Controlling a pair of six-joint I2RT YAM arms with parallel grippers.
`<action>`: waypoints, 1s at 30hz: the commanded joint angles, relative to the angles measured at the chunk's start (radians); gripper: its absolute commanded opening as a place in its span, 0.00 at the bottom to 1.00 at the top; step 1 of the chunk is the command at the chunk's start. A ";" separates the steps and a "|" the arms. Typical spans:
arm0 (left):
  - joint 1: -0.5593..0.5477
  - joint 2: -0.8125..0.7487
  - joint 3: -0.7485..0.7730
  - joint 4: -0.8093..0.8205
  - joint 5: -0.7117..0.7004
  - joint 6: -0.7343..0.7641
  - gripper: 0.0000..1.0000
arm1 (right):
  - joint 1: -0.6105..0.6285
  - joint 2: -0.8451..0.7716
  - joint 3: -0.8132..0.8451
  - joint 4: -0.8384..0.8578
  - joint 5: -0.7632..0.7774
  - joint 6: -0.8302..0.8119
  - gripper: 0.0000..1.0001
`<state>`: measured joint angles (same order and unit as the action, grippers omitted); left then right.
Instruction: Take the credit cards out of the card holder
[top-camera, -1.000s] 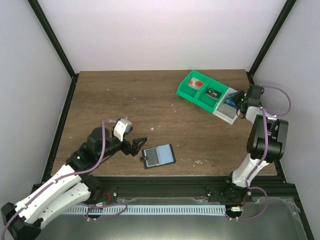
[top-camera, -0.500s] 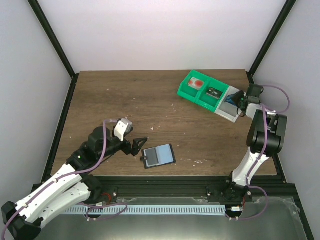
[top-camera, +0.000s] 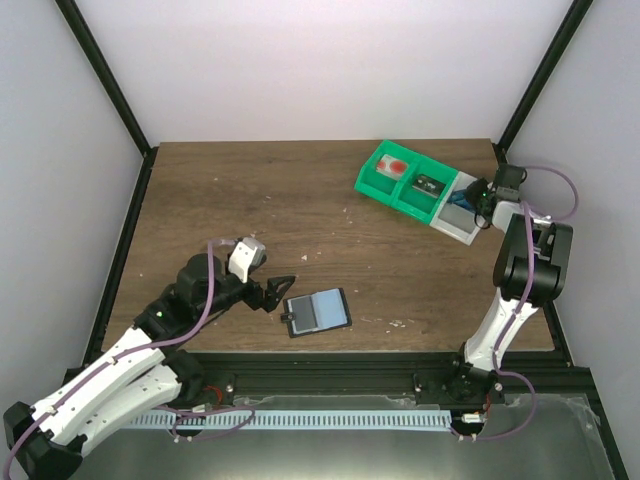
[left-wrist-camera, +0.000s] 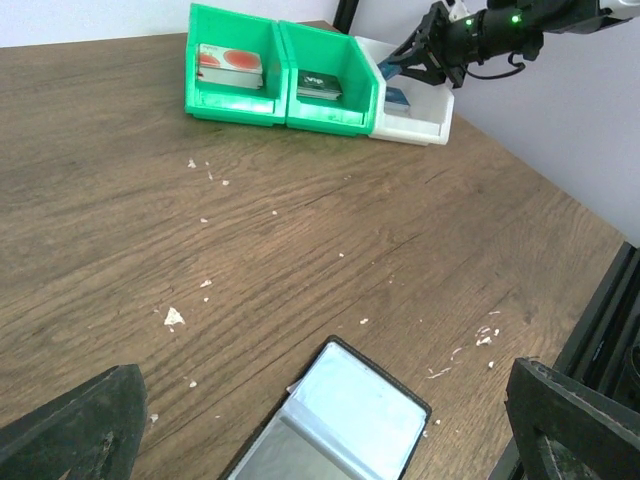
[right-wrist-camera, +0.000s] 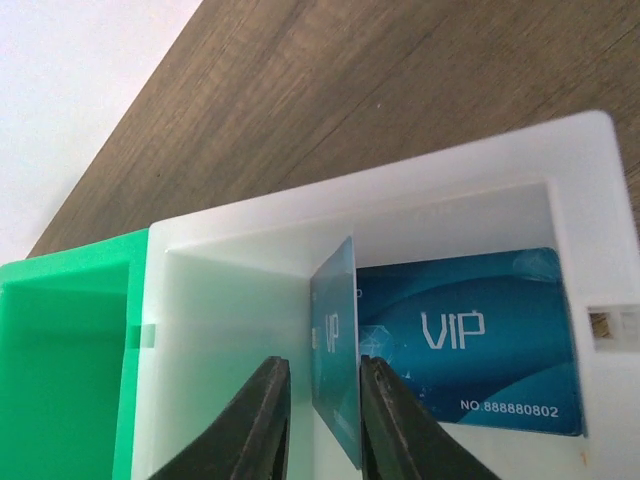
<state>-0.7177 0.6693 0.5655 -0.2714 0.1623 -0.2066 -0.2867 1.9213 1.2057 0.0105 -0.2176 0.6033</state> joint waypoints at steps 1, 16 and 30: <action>0.002 -0.004 -0.017 0.014 -0.007 -0.016 1.00 | -0.011 0.017 0.079 -0.063 0.021 0.012 0.24; -0.001 0.005 -0.013 0.011 -0.020 -0.021 0.99 | -0.007 -0.081 0.094 -0.169 0.094 0.071 0.33; -0.001 0.049 -0.008 0.009 -0.056 -0.162 0.97 | 0.103 -0.269 0.059 -0.262 -0.105 -0.009 0.32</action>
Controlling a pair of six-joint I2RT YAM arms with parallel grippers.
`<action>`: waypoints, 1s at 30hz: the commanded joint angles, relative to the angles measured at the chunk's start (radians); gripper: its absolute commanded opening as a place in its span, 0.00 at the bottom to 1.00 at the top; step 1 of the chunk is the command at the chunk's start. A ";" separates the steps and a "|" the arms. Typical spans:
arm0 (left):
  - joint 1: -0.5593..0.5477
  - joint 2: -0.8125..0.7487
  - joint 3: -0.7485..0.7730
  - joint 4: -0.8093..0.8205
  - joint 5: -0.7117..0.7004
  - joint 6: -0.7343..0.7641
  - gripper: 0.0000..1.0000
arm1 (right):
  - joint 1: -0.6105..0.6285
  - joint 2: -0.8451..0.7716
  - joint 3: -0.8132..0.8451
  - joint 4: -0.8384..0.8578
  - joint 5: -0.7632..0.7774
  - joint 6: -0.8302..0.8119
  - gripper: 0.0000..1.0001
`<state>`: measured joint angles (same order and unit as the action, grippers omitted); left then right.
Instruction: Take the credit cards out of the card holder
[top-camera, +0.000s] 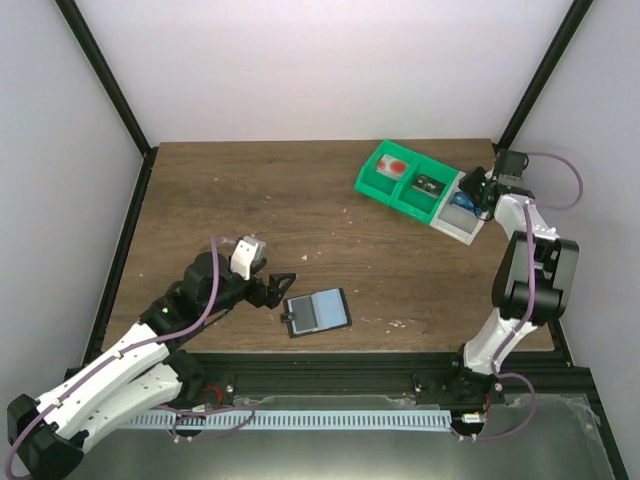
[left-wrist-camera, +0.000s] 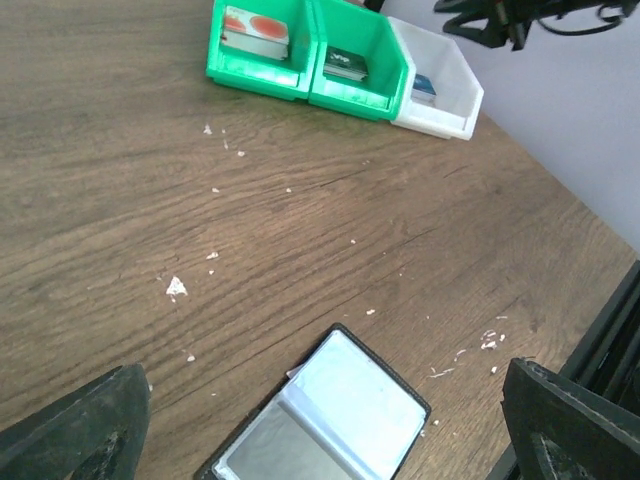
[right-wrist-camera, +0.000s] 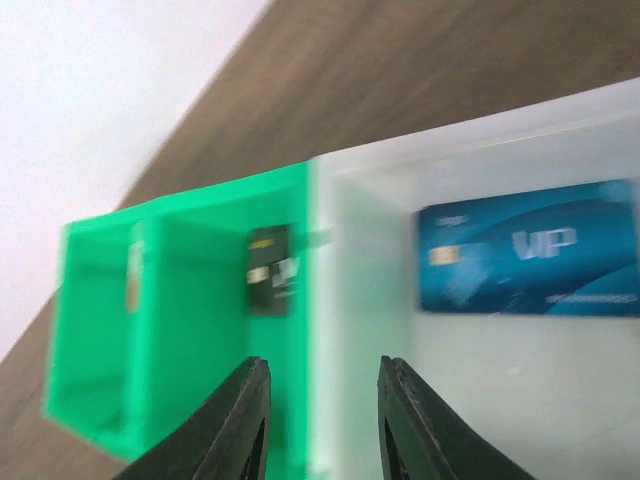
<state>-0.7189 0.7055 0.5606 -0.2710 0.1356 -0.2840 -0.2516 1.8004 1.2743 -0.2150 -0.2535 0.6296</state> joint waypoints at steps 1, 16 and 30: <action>0.001 0.017 -0.006 0.010 -0.027 -0.098 0.96 | 0.081 -0.170 -0.017 -0.045 -0.090 -0.034 0.32; 0.002 0.137 -0.087 0.075 -0.005 -0.343 0.83 | 0.380 -0.526 -0.387 -0.117 -0.280 -0.057 0.33; -0.013 0.379 -0.181 0.362 0.146 -0.587 0.84 | 0.841 -0.692 -0.638 0.050 -0.203 0.140 0.33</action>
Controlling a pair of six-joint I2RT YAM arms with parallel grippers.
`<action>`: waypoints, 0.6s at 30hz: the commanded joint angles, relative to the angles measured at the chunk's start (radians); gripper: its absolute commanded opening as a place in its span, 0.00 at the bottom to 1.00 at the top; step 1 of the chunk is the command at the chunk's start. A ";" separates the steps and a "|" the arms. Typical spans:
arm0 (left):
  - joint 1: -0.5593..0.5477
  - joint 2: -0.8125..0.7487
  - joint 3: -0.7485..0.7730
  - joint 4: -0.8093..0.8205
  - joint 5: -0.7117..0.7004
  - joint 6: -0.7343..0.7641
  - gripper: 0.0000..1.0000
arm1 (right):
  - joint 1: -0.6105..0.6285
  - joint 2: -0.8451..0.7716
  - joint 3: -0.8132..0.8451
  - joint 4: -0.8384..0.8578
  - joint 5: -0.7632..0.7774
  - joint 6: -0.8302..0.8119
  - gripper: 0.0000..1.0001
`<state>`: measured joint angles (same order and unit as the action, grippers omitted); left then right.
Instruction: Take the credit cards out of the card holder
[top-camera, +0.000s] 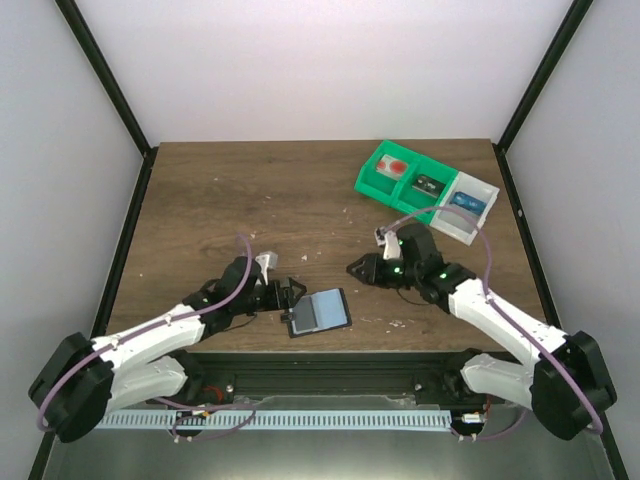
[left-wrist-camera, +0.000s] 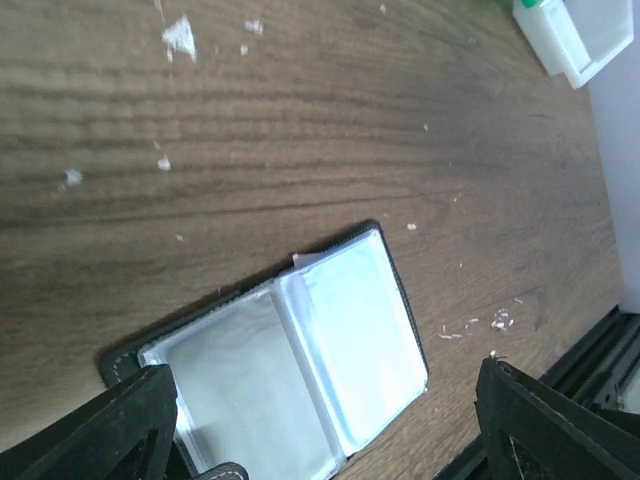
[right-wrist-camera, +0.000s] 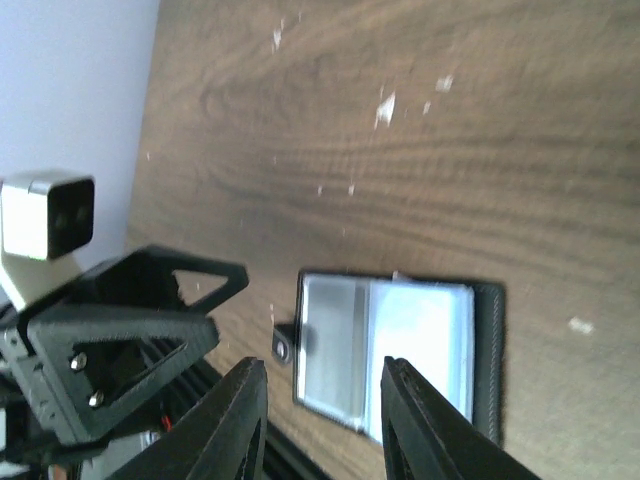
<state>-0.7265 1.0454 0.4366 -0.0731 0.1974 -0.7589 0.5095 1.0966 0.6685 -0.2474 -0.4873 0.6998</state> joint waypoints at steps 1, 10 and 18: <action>-0.005 0.048 -0.073 0.206 0.098 -0.135 0.84 | 0.101 0.024 -0.033 0.087 0.031 0.073 0.33; -0.013 0.024 -0.081 0.247 0.116 -0.262 0.87 | 0.214 0.093 -0.041 0.124 0.022 0.052 0.33; -0.131 0.048 -0.141 0.390 0.054 -0.391 0.87 | 0.216 0.096 -0.082 0.162 0.053 0.052 0.33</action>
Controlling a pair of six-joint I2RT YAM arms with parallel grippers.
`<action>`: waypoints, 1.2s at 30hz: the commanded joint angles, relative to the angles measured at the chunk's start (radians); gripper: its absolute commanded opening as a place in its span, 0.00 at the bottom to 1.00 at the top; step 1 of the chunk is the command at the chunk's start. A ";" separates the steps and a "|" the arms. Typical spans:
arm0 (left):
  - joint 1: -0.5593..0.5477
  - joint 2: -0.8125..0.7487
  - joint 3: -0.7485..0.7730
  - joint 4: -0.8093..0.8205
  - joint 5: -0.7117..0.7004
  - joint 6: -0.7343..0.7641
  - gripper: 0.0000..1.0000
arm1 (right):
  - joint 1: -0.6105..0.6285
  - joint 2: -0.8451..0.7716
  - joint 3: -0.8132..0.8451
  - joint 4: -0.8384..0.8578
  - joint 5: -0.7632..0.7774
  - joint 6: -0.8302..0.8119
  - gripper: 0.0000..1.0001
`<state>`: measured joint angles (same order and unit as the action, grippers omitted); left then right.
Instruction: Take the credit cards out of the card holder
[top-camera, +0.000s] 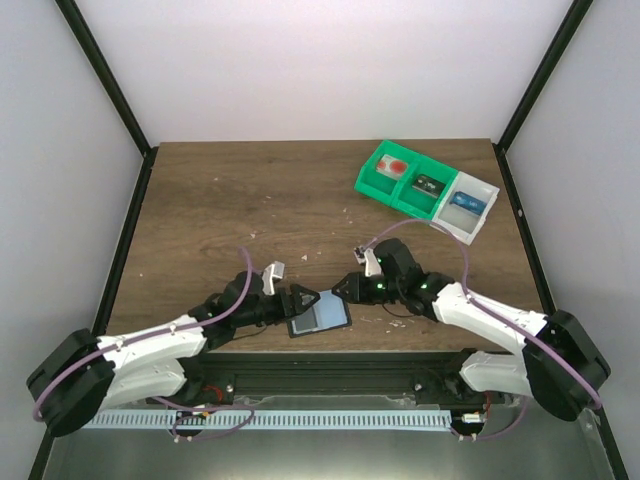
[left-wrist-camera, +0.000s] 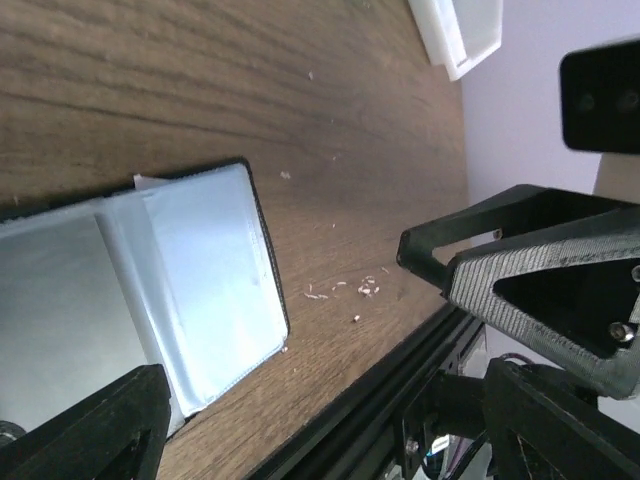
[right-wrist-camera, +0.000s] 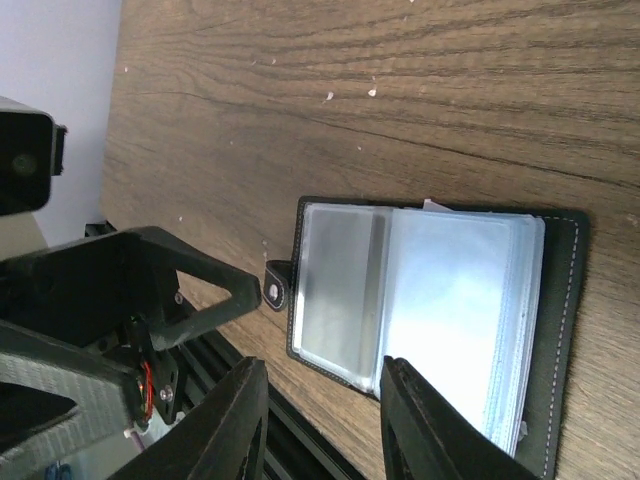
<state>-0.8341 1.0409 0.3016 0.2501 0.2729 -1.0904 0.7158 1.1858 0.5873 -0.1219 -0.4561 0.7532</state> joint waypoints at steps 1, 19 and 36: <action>-0.023 0.071 -0.011 0.081 -0.016 -0.062 0.88 | 0.011 0.013 0.001 0.041 0.022 0.003 0.33; 0.091 0.051 -0.086 -0.040 -0.086 0.063 0.87 | 0.164 0.221 0.136 0.027 0.103 0.005 0.28; 0.098 -0.180 -0.206 0.044 0.093 -0.055 0.79 | 0.233 0.371 0.189 0.025 0.166 0.003 0.26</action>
<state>-0.7334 0.8894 0.1593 0.2276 0.3210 -1.0496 0.9325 1.5291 0.7181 -0.0864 -0.3347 0.7670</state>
